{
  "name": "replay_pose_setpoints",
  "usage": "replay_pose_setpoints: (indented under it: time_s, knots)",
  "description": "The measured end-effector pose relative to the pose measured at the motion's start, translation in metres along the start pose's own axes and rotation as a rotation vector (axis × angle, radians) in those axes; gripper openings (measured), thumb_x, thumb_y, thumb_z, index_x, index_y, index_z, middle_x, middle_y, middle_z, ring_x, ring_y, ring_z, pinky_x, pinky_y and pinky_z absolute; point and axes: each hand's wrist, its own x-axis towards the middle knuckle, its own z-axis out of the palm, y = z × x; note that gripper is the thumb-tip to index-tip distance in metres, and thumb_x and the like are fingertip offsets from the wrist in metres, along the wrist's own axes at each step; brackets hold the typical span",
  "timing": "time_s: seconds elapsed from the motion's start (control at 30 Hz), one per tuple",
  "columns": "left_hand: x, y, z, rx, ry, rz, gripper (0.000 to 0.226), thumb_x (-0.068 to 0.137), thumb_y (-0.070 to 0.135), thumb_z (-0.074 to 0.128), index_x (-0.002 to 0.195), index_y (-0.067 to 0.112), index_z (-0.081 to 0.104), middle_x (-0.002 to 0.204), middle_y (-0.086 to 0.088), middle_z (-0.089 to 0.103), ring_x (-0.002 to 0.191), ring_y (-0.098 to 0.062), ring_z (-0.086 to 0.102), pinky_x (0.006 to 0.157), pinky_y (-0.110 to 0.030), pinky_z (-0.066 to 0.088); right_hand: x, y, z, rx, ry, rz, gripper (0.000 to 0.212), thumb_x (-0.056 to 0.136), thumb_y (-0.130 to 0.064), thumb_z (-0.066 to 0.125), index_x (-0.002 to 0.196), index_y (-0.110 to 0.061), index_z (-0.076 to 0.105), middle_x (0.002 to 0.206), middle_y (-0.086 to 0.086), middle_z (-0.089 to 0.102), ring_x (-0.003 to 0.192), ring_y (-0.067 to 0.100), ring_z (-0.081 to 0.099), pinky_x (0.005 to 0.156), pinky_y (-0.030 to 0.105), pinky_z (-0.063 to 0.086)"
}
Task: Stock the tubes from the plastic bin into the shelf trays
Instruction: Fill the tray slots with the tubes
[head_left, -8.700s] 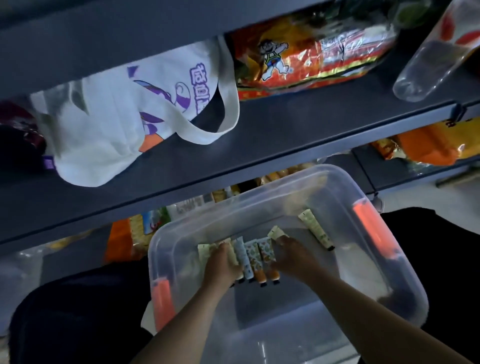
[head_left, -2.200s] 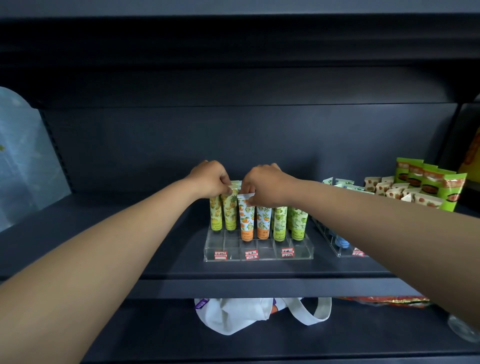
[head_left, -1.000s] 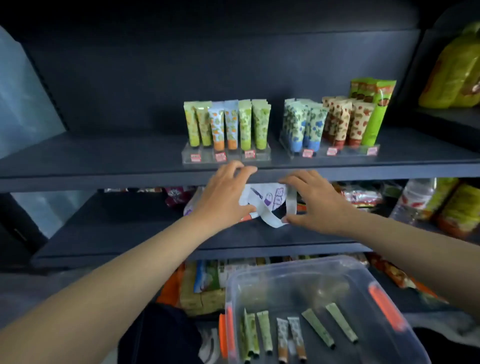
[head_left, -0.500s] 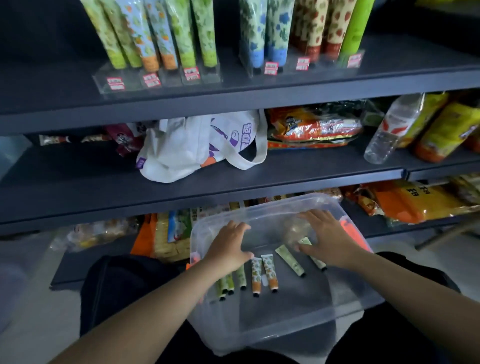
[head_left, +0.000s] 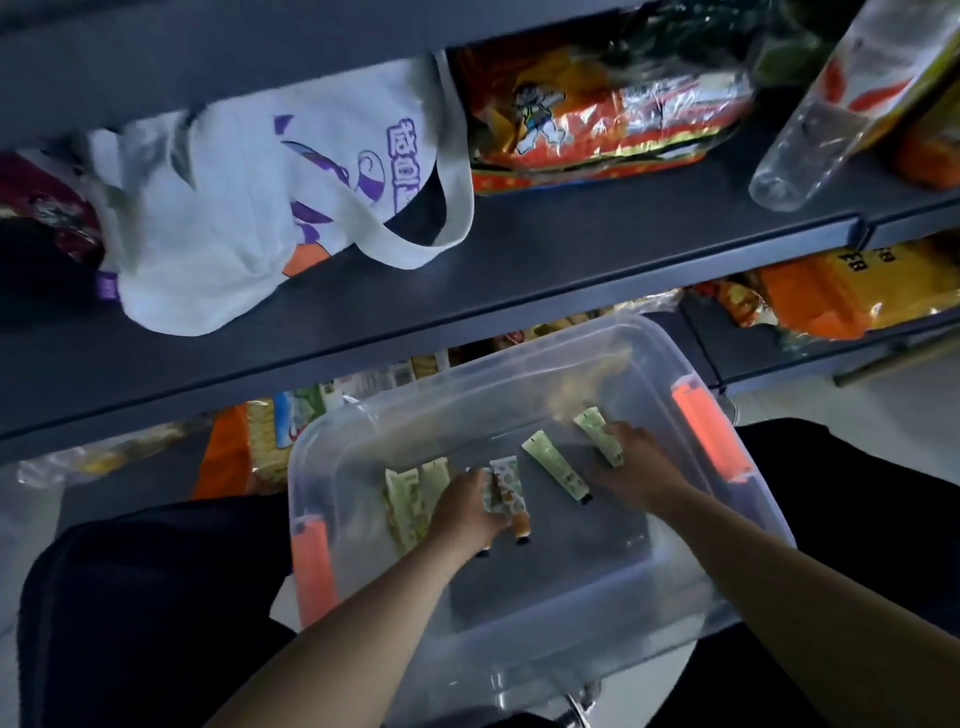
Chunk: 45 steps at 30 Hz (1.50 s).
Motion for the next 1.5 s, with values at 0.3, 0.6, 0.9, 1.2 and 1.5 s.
replay_pose_setpoints:
  time_s: [0.3, 0.6, 0.9, 1.2, 1.5]
  knots:
    - [0.03, 0.002, 0.052, -0.12, 0.098, -0.141, 0.02, 0.075, 0.009, 0.067, 0.082, 0.011, 0.049, 0.072, -0.005, 0.057, 0.07, -0.024, 0.059, 0.059, -0.031, 0.046, 0.033, 0.015, 0.028, 0.129, 0.001, 0.068, 0.064, 0.086, -0.026, 0.061, 0.141, -0.007, 0.034, 0.135, 0.019, 0.045, 0.126, 0.034, 0.043, 0.105, 0.038, 0.036]
    - [0.031, 0.001, 0.062, -0.119, 0.191, -0.162, 0.008, 0.087, 0.019, 0.06, 0.093, 0.014, 0.058, 0.073, 0.003, 0.061, 0.073, -0.021, 0.063, 0.057, -0.025, 0.045, 0.045, 0.024, 0.044, -0.026, 0.064, 0.107, 0.045, 0.089, -0.015, 0.052, 0.132, -0.012, 0.037, 0.12, 0.015, 0.055, 0.112, 0.035, 0.055, 0.091, 0.037, 0.044]
    - [0.025, -0.009, 0.037, -0.254, 0.099, -0.206, 0.009, 0.081, 0.011, 0.062, 0.072, 0.013, 0.066, 0.069, -0.009, 0.064, 0.056, -0.018, 0.058, 0.054, -0.022, 0.039, 0.042, 0.017, 0.027, 0.652, -0.214, 0.286, 0.016, 0.073, 0.005, 0.06, 0.086, 0.002, 0.069, 0.083, 0.022, 0.062, 0.08, 0.035, 0.063, 0.073, 0.042, 0.053]
    - [0.002, -0.001, 0.0, -0.689, 0.0, -0.172, 0.018, 0.079, -0.006, 0.063, 0.073, 0.011, 0.064, 0.05, 0.005, 0.064, 0.049, -0.014, 0.06, 0.053, -0.023, 0.044, -0.001, -0.028, -0.013, 1.49, -0.421, 0.241, 0.024, 0.082, 0.005, 0.041, 0.097, -0.006, 0.056, 0.071, 0.006, 0.047, 0.062, 0.015, 0.045, 0.065, 0.028, 0.043]
    - [-0.041, 0.013, -0.037, -0.796, -0.046, -0.013, 0.016, 0.072, -0.003, 0.07, 0.076, 0.011, 0.065, 0.062, 0.003, 0.066, 0.057, -0.013, 0.061, 0.07, -0.03, 0.052, -0.045, -0.053, -0.033, 1.423, -0.429, -0.007, 0.019, 0.096, -0.004, 0.041, 0.103, -0.005, 0.058, 0.091, 0.01, 0.059, 0.083, 0.019, 0.059, 0.075, 0.03, 0.049]
